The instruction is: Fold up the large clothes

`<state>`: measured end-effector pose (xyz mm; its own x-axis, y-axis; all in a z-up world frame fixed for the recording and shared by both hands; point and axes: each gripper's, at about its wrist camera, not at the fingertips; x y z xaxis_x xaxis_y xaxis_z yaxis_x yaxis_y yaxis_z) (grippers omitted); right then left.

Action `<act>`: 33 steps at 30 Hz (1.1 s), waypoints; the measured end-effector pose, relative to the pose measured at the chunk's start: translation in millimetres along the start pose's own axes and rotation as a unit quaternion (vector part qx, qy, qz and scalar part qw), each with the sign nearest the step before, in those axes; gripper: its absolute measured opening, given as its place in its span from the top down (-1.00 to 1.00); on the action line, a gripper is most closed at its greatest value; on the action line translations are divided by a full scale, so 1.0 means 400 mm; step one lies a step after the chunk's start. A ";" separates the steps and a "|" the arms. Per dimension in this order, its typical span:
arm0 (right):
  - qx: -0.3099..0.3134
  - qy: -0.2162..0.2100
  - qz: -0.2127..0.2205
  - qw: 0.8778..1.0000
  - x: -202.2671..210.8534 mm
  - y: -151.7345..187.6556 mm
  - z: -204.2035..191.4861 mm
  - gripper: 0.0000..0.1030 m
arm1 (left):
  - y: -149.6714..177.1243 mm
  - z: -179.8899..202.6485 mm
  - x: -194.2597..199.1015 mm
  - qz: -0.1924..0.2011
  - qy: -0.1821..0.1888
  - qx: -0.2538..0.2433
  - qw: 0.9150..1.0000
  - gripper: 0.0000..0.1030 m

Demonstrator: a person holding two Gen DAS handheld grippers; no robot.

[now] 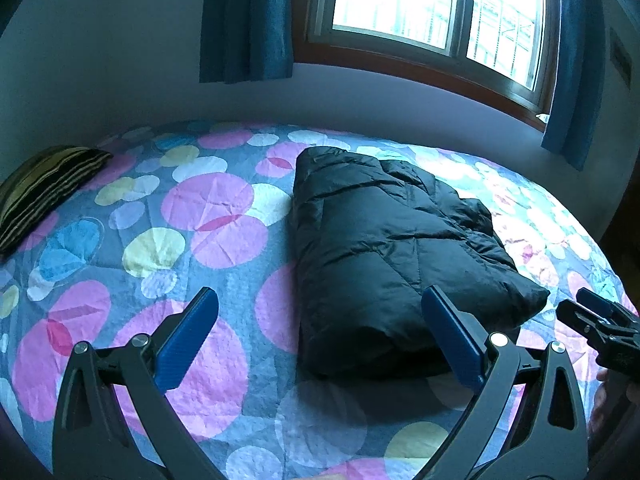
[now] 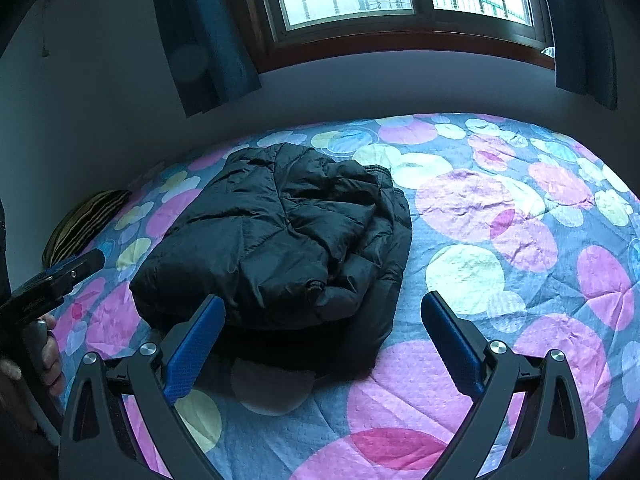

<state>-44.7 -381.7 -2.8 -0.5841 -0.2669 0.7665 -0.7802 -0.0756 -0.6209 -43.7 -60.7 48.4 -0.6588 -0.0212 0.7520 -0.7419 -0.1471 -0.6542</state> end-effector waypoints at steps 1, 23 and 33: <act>0.000 0.000 0.000 1.000 0.000 0.000 0.000 -0.90 | 0.000 -0.003 -0.004 -0.003 0.001 0.003 1.000 -0.96; 0.000 0.001 -0.029 1.000 -0.036 0.004 0.025 -0.90 | 0.008 -0.004 -0.041 -0.015 -0.020 -0.002 1.000 -0.96; -0.001 0.000 -0.030 1.000 -0.036 0.006 0.022 -0.90 | 0.009 0.001 -0.035 -0.008 -0.018 -0.002 1.000 -0.96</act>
<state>-36.3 -386.7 -16.6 -0.5367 -0.2612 0.8023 -0.8140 -0.0899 -0.5738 -37.2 -61.2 35.6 -0.6416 -0.0537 0.7651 -0.7532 -0.1443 -0.6418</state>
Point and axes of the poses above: each gripper's, at about its wrist camera, not at the fingertips, and x roughly against the way its jaws point, z to its right, y to its underside, and after that the axes turned 12 degrees about -z, right-handed
